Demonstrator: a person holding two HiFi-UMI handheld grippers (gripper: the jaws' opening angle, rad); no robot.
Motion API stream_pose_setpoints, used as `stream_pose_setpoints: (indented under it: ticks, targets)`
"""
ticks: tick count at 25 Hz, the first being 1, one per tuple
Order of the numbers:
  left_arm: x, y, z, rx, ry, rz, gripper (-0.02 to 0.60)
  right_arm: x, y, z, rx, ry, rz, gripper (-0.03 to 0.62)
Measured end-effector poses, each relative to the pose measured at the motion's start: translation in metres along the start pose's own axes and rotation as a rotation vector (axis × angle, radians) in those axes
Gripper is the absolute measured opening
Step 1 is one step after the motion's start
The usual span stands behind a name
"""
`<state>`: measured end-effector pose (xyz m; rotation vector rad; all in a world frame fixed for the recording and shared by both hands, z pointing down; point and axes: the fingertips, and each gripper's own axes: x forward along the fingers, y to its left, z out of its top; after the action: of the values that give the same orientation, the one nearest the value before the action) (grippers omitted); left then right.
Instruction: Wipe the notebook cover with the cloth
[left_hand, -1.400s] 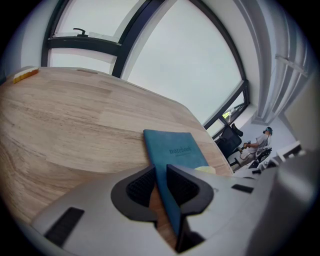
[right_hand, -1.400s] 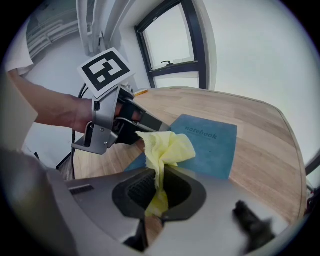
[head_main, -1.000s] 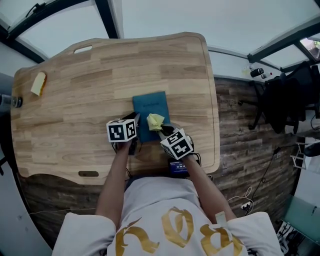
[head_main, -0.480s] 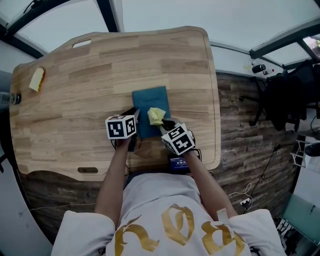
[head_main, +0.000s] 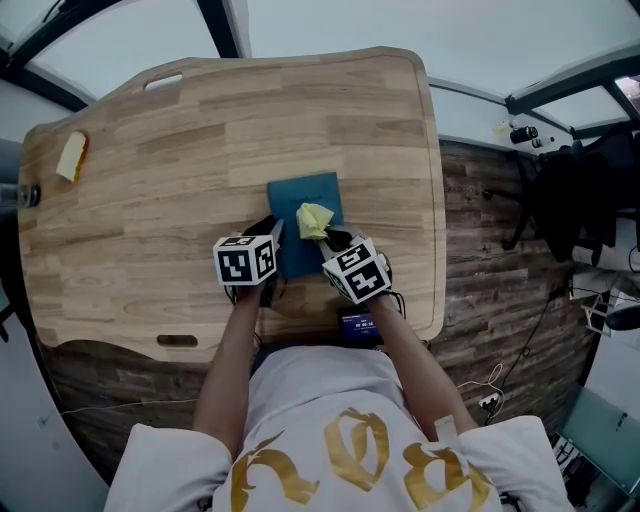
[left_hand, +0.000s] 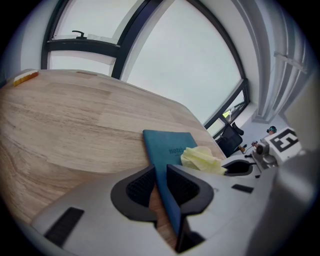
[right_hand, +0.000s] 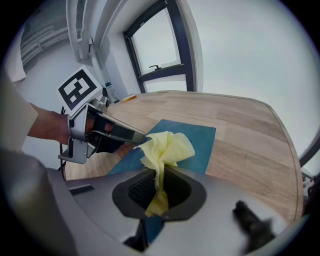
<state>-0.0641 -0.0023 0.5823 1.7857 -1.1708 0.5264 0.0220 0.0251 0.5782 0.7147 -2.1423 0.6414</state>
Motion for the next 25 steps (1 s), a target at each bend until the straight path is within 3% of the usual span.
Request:
stream_pose_setpoints:
  ticks: [25]
  targets:
    - [0.0,-0.001,0.001,-0.017,0.009,-0.019,0.083,0.029,-0.045,0.062,0.027,-0.066,-0.056,0.037]
